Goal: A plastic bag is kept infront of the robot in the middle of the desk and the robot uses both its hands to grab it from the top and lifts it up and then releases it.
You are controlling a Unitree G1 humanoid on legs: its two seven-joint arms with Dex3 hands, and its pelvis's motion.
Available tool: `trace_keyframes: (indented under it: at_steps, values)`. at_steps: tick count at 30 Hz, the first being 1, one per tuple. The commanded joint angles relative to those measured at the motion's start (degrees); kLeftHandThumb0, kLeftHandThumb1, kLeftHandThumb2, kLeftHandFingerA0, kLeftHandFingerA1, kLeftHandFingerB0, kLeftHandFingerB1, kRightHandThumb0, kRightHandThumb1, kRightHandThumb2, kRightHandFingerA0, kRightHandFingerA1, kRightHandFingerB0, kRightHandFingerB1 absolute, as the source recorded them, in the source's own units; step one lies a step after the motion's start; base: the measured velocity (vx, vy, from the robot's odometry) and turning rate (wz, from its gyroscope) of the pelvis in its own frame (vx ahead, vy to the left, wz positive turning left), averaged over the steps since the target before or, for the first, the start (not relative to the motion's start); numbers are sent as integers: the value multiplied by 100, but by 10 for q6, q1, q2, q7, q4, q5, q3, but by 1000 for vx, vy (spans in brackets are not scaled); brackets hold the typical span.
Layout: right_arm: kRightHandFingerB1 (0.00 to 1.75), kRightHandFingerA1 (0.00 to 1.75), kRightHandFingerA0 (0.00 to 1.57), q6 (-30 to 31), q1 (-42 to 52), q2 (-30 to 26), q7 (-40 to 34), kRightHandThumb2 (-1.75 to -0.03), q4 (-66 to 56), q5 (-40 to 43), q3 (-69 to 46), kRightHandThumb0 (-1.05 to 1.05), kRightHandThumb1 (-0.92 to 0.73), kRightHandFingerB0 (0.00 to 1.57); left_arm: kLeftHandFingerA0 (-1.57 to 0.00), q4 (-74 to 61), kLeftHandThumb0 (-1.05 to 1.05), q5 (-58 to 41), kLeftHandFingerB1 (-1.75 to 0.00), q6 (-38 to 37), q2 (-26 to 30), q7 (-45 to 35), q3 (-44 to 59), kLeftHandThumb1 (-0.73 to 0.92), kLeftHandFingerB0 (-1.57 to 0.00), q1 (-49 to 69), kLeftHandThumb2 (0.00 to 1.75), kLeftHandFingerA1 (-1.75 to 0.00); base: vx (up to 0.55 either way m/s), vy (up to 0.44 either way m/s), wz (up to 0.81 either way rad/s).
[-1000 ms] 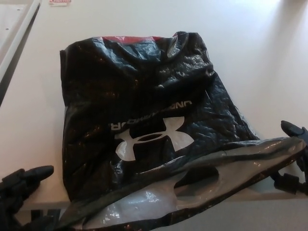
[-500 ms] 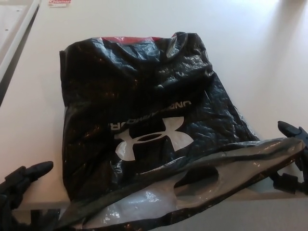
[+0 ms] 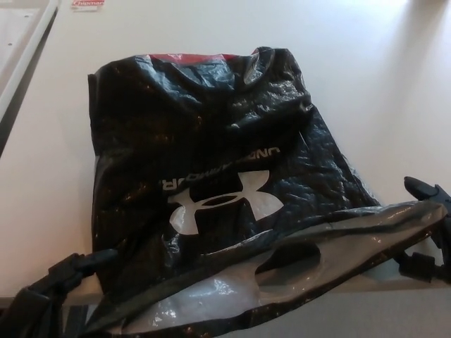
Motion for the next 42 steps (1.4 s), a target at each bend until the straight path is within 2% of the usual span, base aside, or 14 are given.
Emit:
trace_keyframes:
  at_steps: [1,13,25,27,28,29,30,31,33,34,35,36,38,42]
  values:
    - [39,43,26,30,8,4,31,-80,17,9,10,-63,-50,15,-40,6,-40,43,-31,-40,9,-9,-19,52,-26,28,56,-38,0,0,0]
    - [29,31,35,23,-2,1,8,-58,21,-12,21,-54,-61,28,-35,0,-34,68,-31,-76,-21,20,-47,54,-25,25,58,-34,0,0,0]
    - [42,45,32,-11,-3,-7,-16,-78,36,-40,50,-62,-48,26,-39,49,-31,118,-32,-114,-71,90,-55,57,-29,-17,58,-34,0,0,0]
    - [34,35,42,-14,0,-7,-20,-57,33,-43,53,-56,-57,38,-40,57,-31,117,-32,-115,-78,98,-53,56,-30,-22,57,-34,0,0,0]
    - [41,41,52,-20,2,-8,-22,-57,33,-44,54,-54,-55,62,-41,61,-31,121,-31,-119,-82,106,-52,56,-30,-25,57,-34,0,0,0]
    - [105,106,78,-26,4,-6,-23,-84,30,-43,55,-50,-45,72,-44,63,-34,124,-32,-120,-85,113,-51,56,-33,-27,58,-35,0,0,0]
    - [105,106,78,-32,7,-3,-25,-84,26,-39,54,-50,-45,72,-44,63,-34,126,-32,-119,-88,119,-49,56,-33,-29,58,-35,0,0,0]
    - [142,158,72,-36,7,-1,-23,-56,27,-34,52,-46,-56,64,-46,66,-34,129,-33,-121,-90,123,-47,56,-36,-32,58,-36,0,0,0]
    - [117,133,107,-51,9,-1,-20,-84,29,-29,52,-52,-49,78,-53,69,-35,134,-40,-122,-95,133,-45,57,-50,-35,57,-44,0,0,0]
    - [158,167,78,-50,12,1,-22,-57,27,-28,53,-44,-64,61,-51,74,-38,136,-67,-130,-94,136,-44,50,-52,-37,87,-62,0,0,0]
    - [165,172,73,-52,13,2,-22,-55,27,-27,53,-47,-72,55,-59,77,-36,138,-88,-134,-94,139,-43,59,-53,-39,58,-64,0,0,0]
    - [165,172,73,-56,13,1,-21,-55,28,-27,53,-47,-72,55,-59,80,-36,140,-88,-135,-93,142,-43,59,-53,-42,58,-64,0,0,0]
    - [167,175,68,-46,17,6,-12,-53,21,-12,46,-44,-73,51,-57,92,-36,127,-130,-144,-96,136,-42,61,-45,-51,59,-137,0,0,0]
    - [172,175,70,-36,18,7,-13,-59,15,-14,46,-42,-69,50,-53,97,-36,112,-161,-140,-100,131,-37,69,-41,-58,50,-170,0,0,0]
